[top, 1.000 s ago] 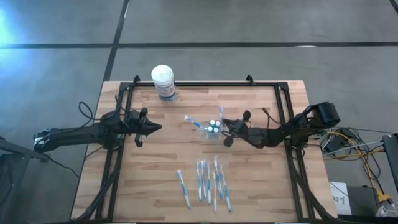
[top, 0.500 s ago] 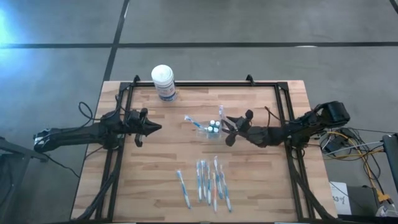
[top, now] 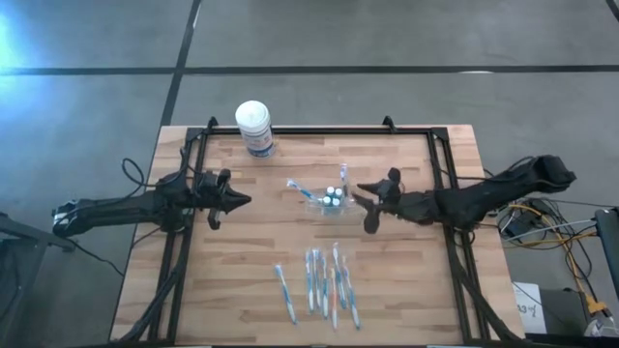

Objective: Pick & Place toothbrushing station
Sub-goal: Put the blue toothbrush into the transparent organizer

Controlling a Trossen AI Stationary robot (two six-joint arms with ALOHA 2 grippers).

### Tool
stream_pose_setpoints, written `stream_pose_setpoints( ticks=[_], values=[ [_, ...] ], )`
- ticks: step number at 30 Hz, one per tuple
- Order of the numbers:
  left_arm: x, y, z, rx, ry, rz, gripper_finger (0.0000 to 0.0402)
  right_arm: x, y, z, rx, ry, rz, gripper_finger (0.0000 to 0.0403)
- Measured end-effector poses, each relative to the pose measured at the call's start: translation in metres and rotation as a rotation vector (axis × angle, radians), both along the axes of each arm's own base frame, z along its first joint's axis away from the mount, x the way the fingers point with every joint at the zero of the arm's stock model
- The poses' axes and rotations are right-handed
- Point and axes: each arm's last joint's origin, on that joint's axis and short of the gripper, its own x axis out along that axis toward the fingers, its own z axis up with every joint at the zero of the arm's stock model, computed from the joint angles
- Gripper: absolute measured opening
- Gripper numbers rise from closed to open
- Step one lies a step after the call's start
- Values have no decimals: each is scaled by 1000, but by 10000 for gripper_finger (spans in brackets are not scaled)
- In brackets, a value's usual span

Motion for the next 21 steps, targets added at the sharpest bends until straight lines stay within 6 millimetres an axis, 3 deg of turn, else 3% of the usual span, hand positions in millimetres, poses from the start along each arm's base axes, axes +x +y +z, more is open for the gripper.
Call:
stream_pose_setpoints(
  ticks=[6,10,21],
  values=[
    [0,-2,2,44,-17,-63,9,8,42,31,14,149,102,117],
    [0,-3,4,57,-34,-112,7,14,65,40,109,233,84,104],
    [0,-3,4,56,-34,-112,13,50,121,12,320,572,10,50]
  ],
)
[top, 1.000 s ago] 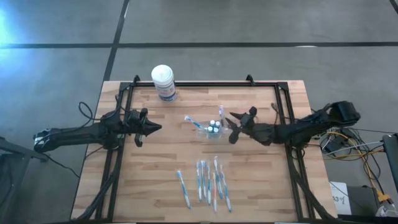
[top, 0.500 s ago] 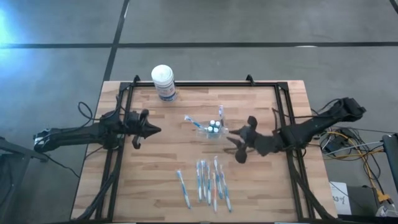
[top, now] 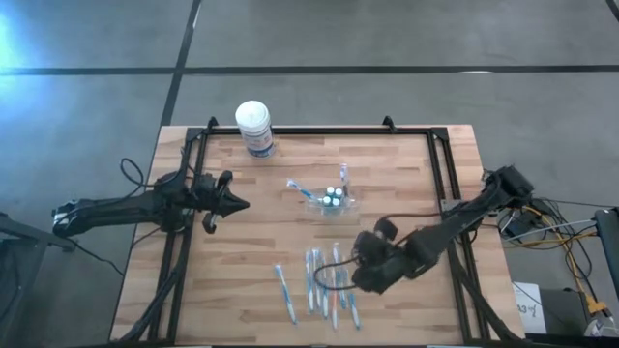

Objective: Pick & Place toothbrushing station
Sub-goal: Put the blue toothbrush into the transparent organizer

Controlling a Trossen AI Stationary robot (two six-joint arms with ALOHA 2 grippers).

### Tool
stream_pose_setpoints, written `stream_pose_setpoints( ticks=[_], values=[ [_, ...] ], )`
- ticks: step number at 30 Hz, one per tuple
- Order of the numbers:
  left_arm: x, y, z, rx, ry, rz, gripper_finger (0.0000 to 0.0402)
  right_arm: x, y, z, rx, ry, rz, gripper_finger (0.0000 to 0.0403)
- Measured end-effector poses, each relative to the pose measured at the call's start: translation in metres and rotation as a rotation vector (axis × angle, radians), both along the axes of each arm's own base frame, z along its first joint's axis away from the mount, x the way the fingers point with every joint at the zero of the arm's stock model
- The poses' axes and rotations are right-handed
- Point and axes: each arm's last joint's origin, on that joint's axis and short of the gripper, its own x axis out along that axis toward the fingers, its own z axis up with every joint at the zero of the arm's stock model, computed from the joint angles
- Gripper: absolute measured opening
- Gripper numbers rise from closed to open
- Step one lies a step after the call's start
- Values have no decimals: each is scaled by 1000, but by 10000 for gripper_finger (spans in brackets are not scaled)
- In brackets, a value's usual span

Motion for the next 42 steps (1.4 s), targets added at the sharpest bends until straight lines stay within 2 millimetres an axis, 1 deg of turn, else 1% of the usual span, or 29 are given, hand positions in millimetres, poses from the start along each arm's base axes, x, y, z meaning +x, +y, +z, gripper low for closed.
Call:
stream_pose_setpoints(
  ticks=[3,5,7,10,15,17,20,24,29,33,37,42],
  values=[
    [0,0,1,-9,-7,2,8,14,11,-11,54,65,26,45],
    [0,0,1,-13,-10,2,6,21,15,-17,66,114,33,53],
    [0,0,2,-13,-14,1,7,26,16,-24,66,171,11,72],
    [0,0,3,-13,-16,2,13,30,16,-36,87,236,-30,111],
    [0,0,5,-14,-23,-2,14,34,17,-50,117,265,-87,178],
    [0,0,5,-14,-23,-3,11,36,18,-55,122,261,-103,197],
    [0,0,5,-11,-22,-4,7,39,19,-61,136,262,-112,214],
    [0,0,5,-10,-22,-4,8,45,21,-69,165,258,-110,221],
    [0,0,5,-10,-21,-5,15,52,24,-86,190,283,-112,221],
    [0,0,5,-13,-20,-5,13,54,25,-100,184,316,-129,221],
    [0,0,5,-14,-20,-5,7,55,24,-107,175,334,-141,221],
    [0,0,5,-14,-17,-5,9,49,22,-109,141,395,-134,217]
  ],
)
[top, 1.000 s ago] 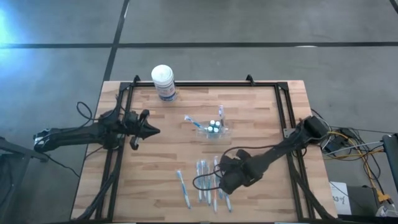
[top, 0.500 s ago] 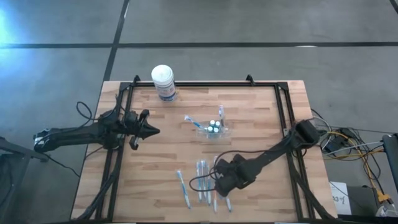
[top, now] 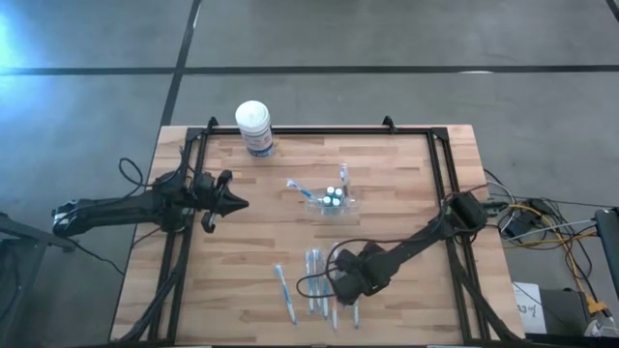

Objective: Pick & Place toothbrushing station
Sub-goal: Put the blue toothbrush into the transparent organizer

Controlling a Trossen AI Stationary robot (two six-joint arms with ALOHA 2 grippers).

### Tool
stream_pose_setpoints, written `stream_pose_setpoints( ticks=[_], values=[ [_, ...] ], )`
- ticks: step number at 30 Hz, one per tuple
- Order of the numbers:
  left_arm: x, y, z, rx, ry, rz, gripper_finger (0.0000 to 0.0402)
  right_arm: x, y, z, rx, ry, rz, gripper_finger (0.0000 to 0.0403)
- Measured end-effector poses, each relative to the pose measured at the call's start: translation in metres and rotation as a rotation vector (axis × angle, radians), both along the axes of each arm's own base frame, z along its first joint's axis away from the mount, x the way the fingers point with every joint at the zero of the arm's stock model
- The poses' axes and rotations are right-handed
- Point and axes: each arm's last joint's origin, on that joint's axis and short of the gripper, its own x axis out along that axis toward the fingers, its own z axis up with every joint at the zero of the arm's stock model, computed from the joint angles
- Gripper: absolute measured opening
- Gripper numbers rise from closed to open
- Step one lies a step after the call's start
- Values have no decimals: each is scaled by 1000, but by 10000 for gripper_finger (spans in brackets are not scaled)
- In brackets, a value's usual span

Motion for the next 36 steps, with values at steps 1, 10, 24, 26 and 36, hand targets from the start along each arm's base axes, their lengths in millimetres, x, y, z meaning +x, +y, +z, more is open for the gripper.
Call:
stream_pose_setpoints(
  ticks=[1,10,24,26,36],
  values=[
    [0,0,0,0,1,0,12,-1,0,0,3,12,7,214],
    [0,0,0,0,4,0,12,-6,-2,-6,3,51,95,147],
    [0,0,0,3,3,1,15,-5,-2,-4,-7,59,226,18],
    [0,0,0,8,2,1,14,-5,-2,-1,-17,49,241,19],
    [0,0,0,31,-1,4,14,-19,-12,85,-172,-267,304,18]
  ],
)
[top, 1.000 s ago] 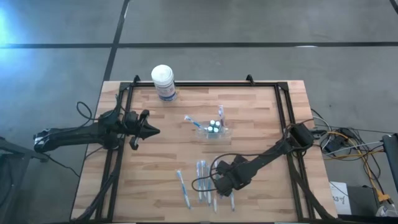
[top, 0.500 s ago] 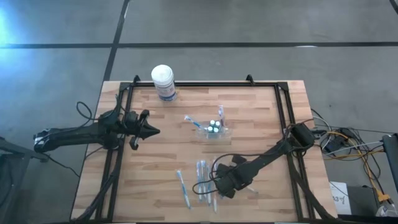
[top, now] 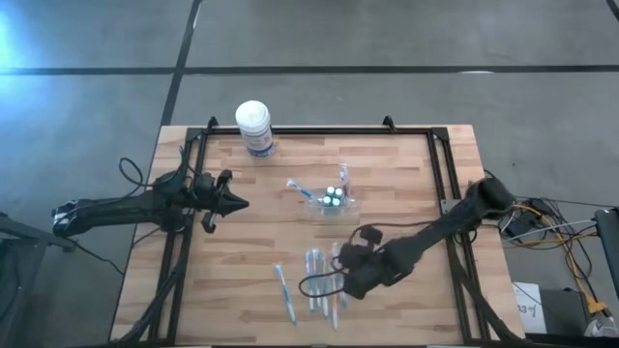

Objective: Pick & Place toothbrushing station
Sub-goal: Put the blue toothbrush into the transparent organizer

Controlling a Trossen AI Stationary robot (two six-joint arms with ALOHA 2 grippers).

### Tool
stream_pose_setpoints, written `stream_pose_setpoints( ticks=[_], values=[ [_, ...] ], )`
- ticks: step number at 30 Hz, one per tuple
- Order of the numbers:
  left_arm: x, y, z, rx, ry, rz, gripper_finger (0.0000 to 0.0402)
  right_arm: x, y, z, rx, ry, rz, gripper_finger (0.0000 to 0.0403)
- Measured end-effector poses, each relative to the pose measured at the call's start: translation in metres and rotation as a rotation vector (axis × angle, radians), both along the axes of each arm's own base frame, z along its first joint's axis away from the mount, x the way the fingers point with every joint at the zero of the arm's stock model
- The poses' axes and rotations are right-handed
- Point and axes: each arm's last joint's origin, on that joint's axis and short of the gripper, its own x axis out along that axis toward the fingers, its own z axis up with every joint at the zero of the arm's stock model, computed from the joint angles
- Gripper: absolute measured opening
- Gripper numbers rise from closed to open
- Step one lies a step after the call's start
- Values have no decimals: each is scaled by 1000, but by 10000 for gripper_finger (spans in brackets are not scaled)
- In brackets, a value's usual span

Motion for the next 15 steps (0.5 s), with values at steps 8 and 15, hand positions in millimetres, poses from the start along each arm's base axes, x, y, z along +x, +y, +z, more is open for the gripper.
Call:
stream_pose_setpoints(
  ticks=[8,15],
  values=[
    [0,0,0,20,-2,2,13,-22,-10,80,-169,-402,114,18],
    [3,0,-9,37,60,-20,18,-23,-14,90,-375,-648,240,18]
  ],
)
